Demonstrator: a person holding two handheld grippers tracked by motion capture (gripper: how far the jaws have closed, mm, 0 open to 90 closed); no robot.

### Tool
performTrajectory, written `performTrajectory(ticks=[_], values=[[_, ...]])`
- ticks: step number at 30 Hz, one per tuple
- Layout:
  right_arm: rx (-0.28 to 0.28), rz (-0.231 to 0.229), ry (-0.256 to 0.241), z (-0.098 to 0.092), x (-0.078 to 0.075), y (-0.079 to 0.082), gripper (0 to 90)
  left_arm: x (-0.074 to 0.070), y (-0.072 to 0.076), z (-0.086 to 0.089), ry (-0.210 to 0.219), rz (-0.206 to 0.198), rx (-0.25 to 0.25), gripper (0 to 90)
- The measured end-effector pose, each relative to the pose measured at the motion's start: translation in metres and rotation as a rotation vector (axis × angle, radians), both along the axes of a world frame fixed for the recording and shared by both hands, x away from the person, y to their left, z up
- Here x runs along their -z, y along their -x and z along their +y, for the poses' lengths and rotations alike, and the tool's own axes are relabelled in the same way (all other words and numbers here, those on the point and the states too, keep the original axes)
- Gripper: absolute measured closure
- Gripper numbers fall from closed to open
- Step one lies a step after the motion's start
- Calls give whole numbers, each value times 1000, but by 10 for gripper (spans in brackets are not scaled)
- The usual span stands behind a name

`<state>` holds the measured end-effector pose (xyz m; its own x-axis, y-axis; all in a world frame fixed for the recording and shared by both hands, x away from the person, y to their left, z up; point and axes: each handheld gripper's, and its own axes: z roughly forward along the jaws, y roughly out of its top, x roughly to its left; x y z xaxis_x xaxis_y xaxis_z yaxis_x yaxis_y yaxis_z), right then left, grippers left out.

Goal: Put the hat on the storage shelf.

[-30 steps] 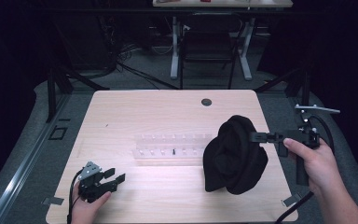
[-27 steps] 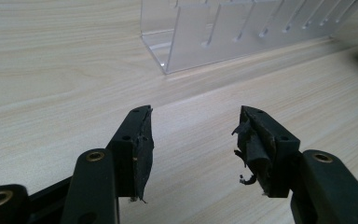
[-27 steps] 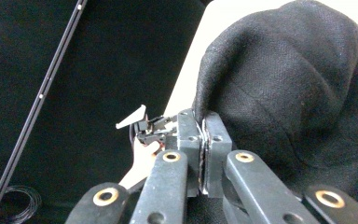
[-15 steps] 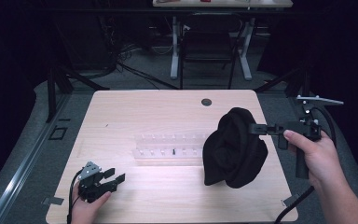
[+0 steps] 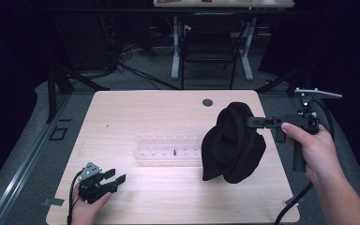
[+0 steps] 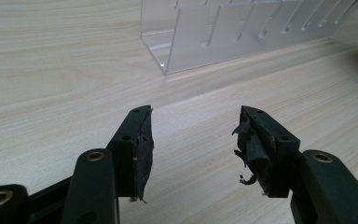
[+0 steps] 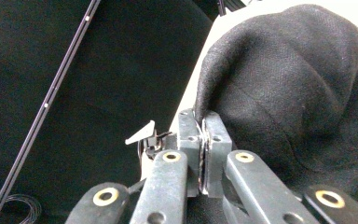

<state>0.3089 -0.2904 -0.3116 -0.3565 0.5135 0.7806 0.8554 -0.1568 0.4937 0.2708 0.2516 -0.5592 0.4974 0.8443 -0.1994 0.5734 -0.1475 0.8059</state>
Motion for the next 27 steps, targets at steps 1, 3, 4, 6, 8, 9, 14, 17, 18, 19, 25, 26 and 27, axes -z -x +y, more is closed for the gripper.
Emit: performTrajectory(ticks=[1,3,4,6,8,9,14,17,18,19,25,26,27], values=[[-2,-2,1,1,-1,-1,884,0,0,0,1,-1,1,455],[-3,-3,8,4,-2,-3,884,0,0,0,0,1,3,455],[2,-3,4,5,-2,-4,884,0,0,-1,0,-2,1,455],[-2,-4,9,8,-3,-7,884,0,0,-1,-1,2,4,454],[-1,-4,15,12,-4,-9,884,0,0,-1,-1,2,5,453],[-1,-5,14,14,-4,-11,884,0,0,-1,-1,1,6,453],[-12,-13,17,25,-8,-18,884,0,0,0,2,-4,3,450],[-12,-12,13,32,-9,-21,884,-1,0,0,1,-6,0,448],[-16,-11,12,34,-10,-23,884,-1,0,0,1,-7,-2,448],[-14,-12,11,36,-10,-24,884,-1,0,1,0,-8,-4,447],[-23,-9,10,49,-9,-33,883,-1,0,2,-1,-10,-16,434],[-25,-9,8,51,-9,-34,883,-1,0,2,-1,-10,-19,430],[-26,-9,10,52,-9,-35,883,-1,0,3,-4,-12,-26,427]])
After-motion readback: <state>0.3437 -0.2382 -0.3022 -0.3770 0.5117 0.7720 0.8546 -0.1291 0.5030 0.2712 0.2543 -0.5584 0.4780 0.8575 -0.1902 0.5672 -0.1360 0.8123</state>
